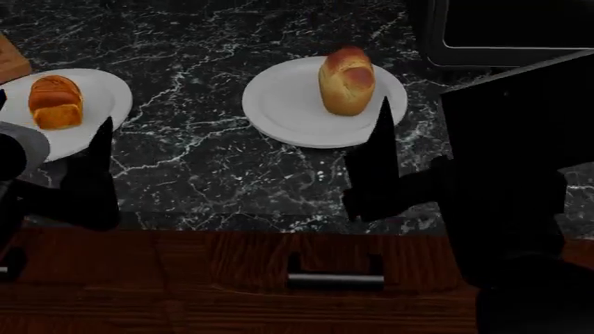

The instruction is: Place all breads on the cutting board.

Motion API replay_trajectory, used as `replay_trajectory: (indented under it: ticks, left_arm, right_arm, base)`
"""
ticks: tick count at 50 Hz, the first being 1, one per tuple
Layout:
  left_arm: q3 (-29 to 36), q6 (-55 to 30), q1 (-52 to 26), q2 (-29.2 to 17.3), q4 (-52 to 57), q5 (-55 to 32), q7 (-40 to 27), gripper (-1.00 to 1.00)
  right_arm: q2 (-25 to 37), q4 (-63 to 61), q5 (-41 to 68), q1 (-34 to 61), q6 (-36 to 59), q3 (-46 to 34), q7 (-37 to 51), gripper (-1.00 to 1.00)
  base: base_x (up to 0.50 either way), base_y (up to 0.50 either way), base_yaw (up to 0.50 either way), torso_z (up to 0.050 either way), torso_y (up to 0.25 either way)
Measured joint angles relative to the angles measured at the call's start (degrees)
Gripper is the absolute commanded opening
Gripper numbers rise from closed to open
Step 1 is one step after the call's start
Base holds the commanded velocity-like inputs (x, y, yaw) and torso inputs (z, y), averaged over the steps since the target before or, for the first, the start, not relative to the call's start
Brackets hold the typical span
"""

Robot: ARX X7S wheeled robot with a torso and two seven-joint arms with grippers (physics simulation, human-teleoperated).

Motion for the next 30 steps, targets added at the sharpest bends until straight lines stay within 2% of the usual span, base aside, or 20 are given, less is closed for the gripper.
replay_trajectory:
  ticks: [30]
  left_arm:
    - [0.0,-4.9,-4.4,-0.8,2.2,-1.7,0.2,1.0]
  right_arm:
    - [0.7,-2.6,2.5,5.4,6.2,-0.7,-0.2,1.0]
  base:
    - [0.06,0.5,0.0,0.0,0.0]
